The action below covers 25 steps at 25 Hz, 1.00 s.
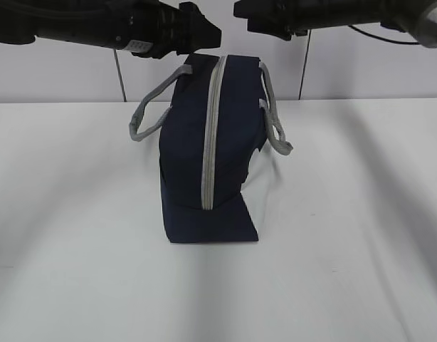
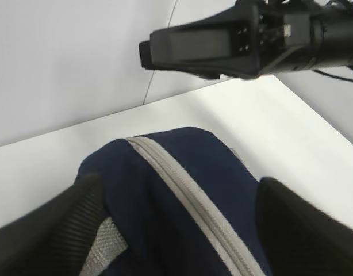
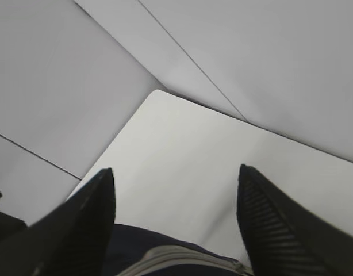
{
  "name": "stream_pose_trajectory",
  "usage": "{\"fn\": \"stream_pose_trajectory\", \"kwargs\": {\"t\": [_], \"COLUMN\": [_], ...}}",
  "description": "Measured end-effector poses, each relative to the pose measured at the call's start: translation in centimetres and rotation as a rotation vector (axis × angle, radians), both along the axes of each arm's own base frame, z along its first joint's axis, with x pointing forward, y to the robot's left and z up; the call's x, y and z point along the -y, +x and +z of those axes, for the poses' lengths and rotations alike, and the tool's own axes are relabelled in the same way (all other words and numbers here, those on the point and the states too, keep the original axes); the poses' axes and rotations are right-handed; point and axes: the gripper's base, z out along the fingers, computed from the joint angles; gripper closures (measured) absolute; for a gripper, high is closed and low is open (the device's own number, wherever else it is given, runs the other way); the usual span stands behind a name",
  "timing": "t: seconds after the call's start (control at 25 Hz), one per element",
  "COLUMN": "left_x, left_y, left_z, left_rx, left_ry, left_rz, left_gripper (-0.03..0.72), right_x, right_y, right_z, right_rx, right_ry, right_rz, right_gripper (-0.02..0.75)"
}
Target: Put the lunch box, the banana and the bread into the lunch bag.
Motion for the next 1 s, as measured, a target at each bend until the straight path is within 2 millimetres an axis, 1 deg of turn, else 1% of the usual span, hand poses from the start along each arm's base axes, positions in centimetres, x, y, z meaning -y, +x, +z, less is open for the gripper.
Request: {"fn": "stream_pose_trajectory", "kwargs": {"t": [0.12,0.24,0.28,0.32,0.44,0.56,0.6,0.68,0.76,0.84,1.0], "left_x": [-0.1,0.0,0.0,-0.1,-0.3,-0.9,-1.2,-1.9,-2.6,-3.1,-4.3], "left_y": [-0.6,-1.4,-1.6,-1.9,-2.8,-3.7,-4.0,-4.7,-5.4,-6.2,-7.9], "left_z": [0.3,0.0,0.0,-0.1,-0.4,-0.6,-0.6,-0.4,0.1,0.8,2.4], "left_rx": [-0.034,-0.089,-0.113,-0.133,-0.216,-0.324,-0.359,-0.437,-0.483,-0.515,-0.555], "left_ry": [0.026,0.071,0.079,0.096,0.153,0.203,0.220,0.244,0.274,0.303,0.357], "left_rz": [-0.027,-0.082,-0.095,-0.114,-0.147,-0.153,-0.154,-0.150,-0.146,-0.138,-0.098], "left_gripper": [0.144,0.144,0.143,0.144,0.147,0.148,0.148,0.148,0.148,0.148,0.148], "right_x": [-0.1,-0.1,-0.1,-0.1,-0.1,0.0,0.0,0.0,0.2,0.4,1.3], "right_y": [-1.2,-2.7,-3.3,-3.7,-5.8,-8.7,-9.6,-11.9,-14.0,-16.1,-19.6], "right_z": [1.8,2.9,3.6,3.8,5.7,8.5,8.9,10.2,11.2,11.9,11.0], "right_rx": [-0.020,-0.063,-0.068,-0.085,-0.087,-0.059,-0.054,-0.026,0.005,0.035,0.055], "right_ry": [-0.005,-0.008,-0.009,-0.008,-0.017,-0.031,-0.039,-0.056,-0.075,-0.094,-0.142], "right_rz": [0.017,0.033,0.038,0.038,0.044,0.051,0.056,0.061,0.041,-0.001,-0.130], "right_gripper": [0.246,0.246,0.246,0.246,0.246,0.246,0.246,0.246,0.246,0.246,0.246]}}
